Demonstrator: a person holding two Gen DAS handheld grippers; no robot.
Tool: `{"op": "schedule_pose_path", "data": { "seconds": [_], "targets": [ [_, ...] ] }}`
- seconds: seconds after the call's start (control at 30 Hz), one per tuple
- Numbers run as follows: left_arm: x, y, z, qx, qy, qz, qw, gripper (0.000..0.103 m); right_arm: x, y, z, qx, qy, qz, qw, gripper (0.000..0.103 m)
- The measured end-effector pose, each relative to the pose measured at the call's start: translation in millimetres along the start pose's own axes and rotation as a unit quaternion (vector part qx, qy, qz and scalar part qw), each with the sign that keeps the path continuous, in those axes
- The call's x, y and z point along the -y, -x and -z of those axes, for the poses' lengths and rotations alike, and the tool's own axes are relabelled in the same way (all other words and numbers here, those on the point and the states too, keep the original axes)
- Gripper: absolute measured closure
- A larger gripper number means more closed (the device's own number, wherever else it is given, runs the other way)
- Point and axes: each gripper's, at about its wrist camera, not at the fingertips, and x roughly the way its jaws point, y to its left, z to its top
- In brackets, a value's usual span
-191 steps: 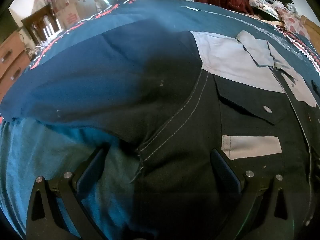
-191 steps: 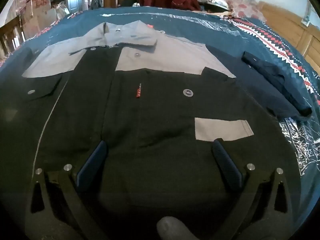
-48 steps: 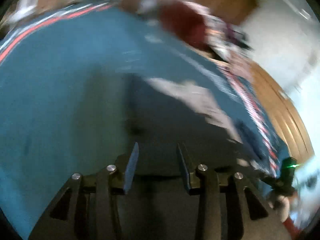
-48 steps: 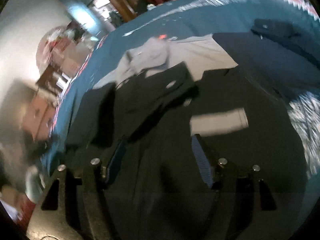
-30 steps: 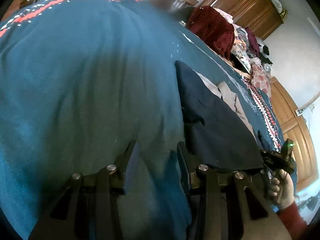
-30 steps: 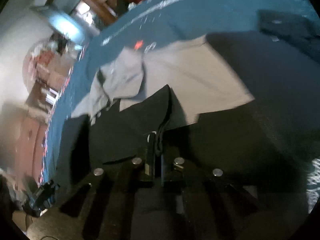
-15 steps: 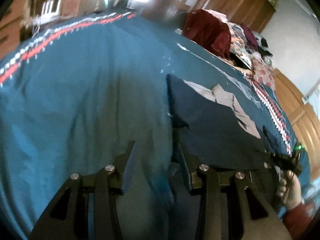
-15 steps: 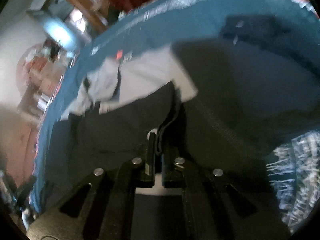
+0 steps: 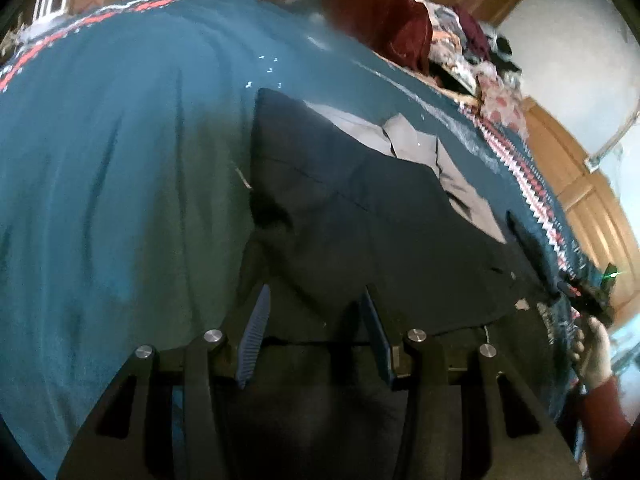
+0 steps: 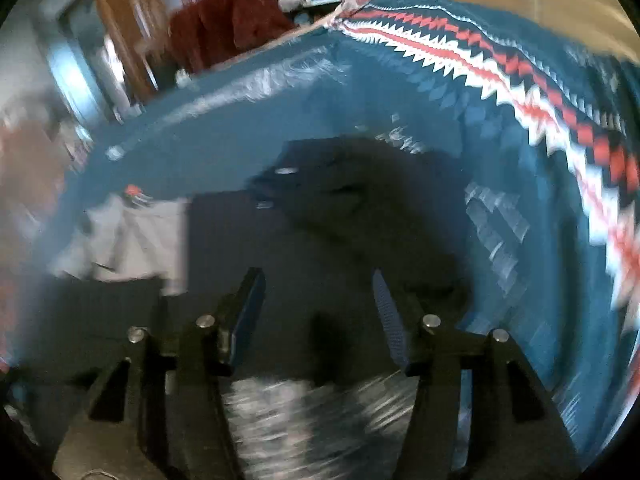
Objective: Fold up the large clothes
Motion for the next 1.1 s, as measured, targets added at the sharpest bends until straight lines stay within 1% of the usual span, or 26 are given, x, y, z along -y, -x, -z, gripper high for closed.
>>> {"op": "schedule_pose_path", "data": {
  "seconds": [0.07,0.17,0.2,0.23,0.3,0.33,0.37,0.4,0.43,0.47,0.5,0.53,0.57,0.63,0.67,0.7,0.77,0.8,0.83,0.9,0.93,0.97,1.0,1.03,1.07,1.1],
  "targets": [
    [2,-4,0,-0.002,-0.004,-0.009,1.0000,0.054,-3,-28,-16,-0.043,0.047,-0.010,0.998,0.048],
    [5,-8,3,-0.001,-0.012,-0.020,0.9997,0.054,-26,-57,-26,-0.070,0.111,-0.005,0.991,0.049],
    [5,-8,3,-0.001,-0.012,-0.021,0.9997,0.054,-36,-70,-31,-0.069,0.136,0.015,0.988,0.049],
    [5,-8,4,0.000,-0.011,-0.020,0.9997,0.054,-42,-77,-34,-0.067,0.148,0.035,0.986,0.049],
    [7,-10,4,-0.001,-0.010,-0.020,0.9997,0.054,-46,-93,-41,-0.069,0.154,0.066,0.983,0.051],
    [8,-10,4,-0.001,-0.010,-0.021,0.9997,0.054,-47,-101,-43,-0.077,0.153,0.070,0.983,0.055],
    [8,-10,4,-0.001,-0.011,-0.023,0.9997,0.054,-47,-110,-44,-0.087,0.154,0.076,0.981,0.072],
    [9,-10,4,-0.001,-0.012,-0.024,0.9996,0.054,-46,-112,-45,-0.089,0.148,0.078,0.982,0.093],
    [8,-10,4,0.000,-0.011,-0.025,0.9996,0.054,-42,-111,-46,-0.087,0.135,0.072,0.984,0.098],
    [8,-10,4,0.001,-0.011,-0.025,0.9996,0.054,-40,-106,-48,-0.078,0.119,0.064,0.988,0.100],
    [8,-9,4,0.001,-0.010,-0.024,0.9997,0.054,-36,-95,-49,-0.059,0.095,0.053,0.992,0.103],
    [7,-10,4,0.001,-0.010,-0.023,0.9997,0.054,-33,-81,-52,-0.039,0.072,0.034,0.996,0.103],
    [7,-10,4,0.002,-0.009,-0.021,0.9997,0.054,-30,-59,-54,-0.011,0.038,-0.003,0.999,0.103],
    [6,-9,4,0.003,-0.008,-0.016,0.9998,0.052,-34,-30,-55,0.014,-0.004,-0.064,0.998,0.103],
    [5,-8,5,0.004,-0.008,-0.015,0.9999,0.052,-43,-12,-55,0.027,-0.027,-0.109,0.993,0.103],
    [5,-8,5,0.005,-0.007,-0.012,0.9999,0.052,-59,-1,-55,0.034,-0.033,-0.140,0.989,0.103],
    [3,-7,4,0.007,-0.003,-0.008,0.9999,0.051,-101,21,-52,0.049,-0.025,-0.196,0.979,0.103],
    [3,-6,4,0.008,-0.001,-0.005,1.0000,0.051,-138,33,-51,0.057,-0.013,-0.236,0.970,0.103],
    [1,-5,3,0.009,0.002,-0.002,1.0000,0.051,-162,37,-49,0.061,-0.005,-0.255,0.965,0.103],
    [-2,1,2,0.015,0.015,0.010,0.9997,0.051,-240,45,-39,0.063,0.025,-0.317,0.946,0.103],
    [-5,5,1,0.020,0.027,0.017,0.9993,0.051,-277,44,-31,0.059,0.045,-0.339,0.938,0.103],
    [-7,10,0,0.024,0.037,0.024,0.9987,0.051,-318,39,-18,0.049,0.068,-0.357,0.930,0.103],
    [-9,14,-1,0.028,0.044,0.026,0.9983,0.051,-348,29,-7,0.035,0.082,-0.370,0.925,0.102],
    [-10,19,-1,0.031,0.047,0.026,0.9980,0.051,-367,19,1,0.019,0.092,-0.378,0.921,0.100],
    [-12,26,-1,0.036,0.048,0.025,0.9979,0.050,-396,2,21,-0.016,0.112,-0.381,0.917,0.097],
    [-13,30,-1,0.037,0.047,0.023,0.9980,0.050,-410,-10,32,-0.037,0.125,-0.374,0.918,0.093]
  ]
}}
